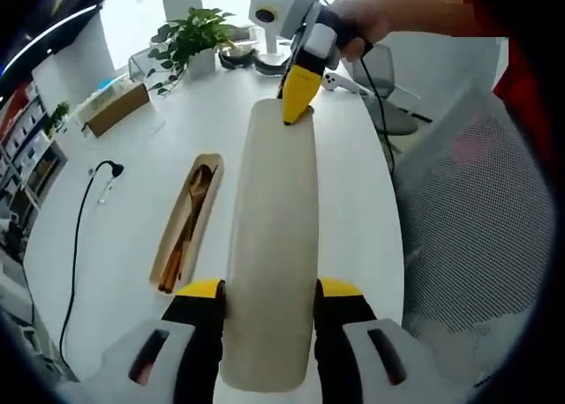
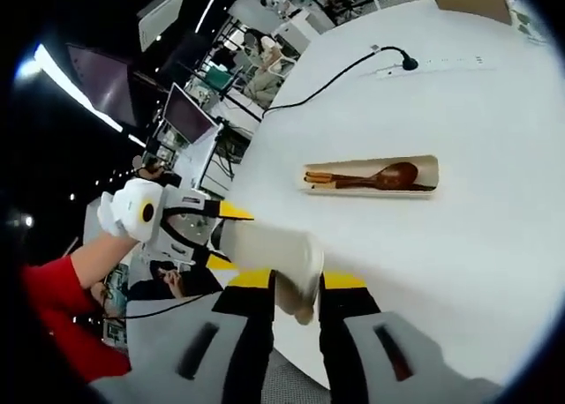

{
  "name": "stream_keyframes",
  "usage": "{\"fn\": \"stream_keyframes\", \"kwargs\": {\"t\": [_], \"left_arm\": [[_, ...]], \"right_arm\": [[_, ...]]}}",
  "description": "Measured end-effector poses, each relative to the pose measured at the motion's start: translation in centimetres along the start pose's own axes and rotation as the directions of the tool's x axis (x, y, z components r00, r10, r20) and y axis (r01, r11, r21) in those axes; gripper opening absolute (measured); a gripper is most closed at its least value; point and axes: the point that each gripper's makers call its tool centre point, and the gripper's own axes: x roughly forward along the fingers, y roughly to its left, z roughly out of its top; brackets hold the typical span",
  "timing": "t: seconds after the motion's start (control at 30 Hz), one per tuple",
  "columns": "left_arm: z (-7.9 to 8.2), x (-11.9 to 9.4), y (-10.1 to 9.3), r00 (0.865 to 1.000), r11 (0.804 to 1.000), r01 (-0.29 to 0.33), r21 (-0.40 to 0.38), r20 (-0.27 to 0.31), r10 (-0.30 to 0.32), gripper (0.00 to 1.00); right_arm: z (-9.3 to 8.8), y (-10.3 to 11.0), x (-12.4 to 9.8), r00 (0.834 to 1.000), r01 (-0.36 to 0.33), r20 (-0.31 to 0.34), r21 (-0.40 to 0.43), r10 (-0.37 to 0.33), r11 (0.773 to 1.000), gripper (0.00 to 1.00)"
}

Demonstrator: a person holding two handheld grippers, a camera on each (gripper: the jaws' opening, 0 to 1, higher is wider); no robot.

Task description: Arrange the utensils inside the cutlery case until each visible utensil rests in its matching compartment.

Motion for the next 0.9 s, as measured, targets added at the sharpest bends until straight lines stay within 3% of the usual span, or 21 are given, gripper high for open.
{"fn": "stream_keyframes", "kwargs": {"t": [0.23, 0.33, 0.43, 0.73, 0.9], "left_arm": [[0.7, -0.3, -1.6, 1.0, 0.999, 0.004, -0.036, -0.023, -0.005, 0.4], [1.3, -0.6, -2.2, 0.998, 0.998, 0.039, -0.044, -0.043, -0.041, 0.4], [1.9, -1.1, -1.4, 0.998, 0.999, 0.045, -0.03, -0.051, -0.047, 0.4], [4.8, -1.6, 2.8, 0.993, 0.998, 0.057, -0.007, -0.1, -0.058, 0.4], [5.6, -1.1, 4.8, 0.989, 0.998, 0.068, 0.009, -0.134, -0.066, 0.4]], "right_arm": [[-1.0, 0.4, -1.0, 0.991, 0.096, -0.087, -0.039, -0.099, 0.995, 0.21], [-1.6, 0.2, -1.7, 0.978, 0.123, -0.161, -0.089, -0.136, 0.988, 0.25], [-1.1, 0.3, -2.0, 0.978, 0.121, -0.157, -0.091, -0.134, 0.988, 0.27], [3.4, -1.6, -3.1, 0.97, 0.178, -0.155, -0.063, -0.186, 0.982, 0.31], [5.3, -2.7, -3.4, 0.972, 0.184, -0.142, -0.045, -0.189, 0.982, 0.31]]}}
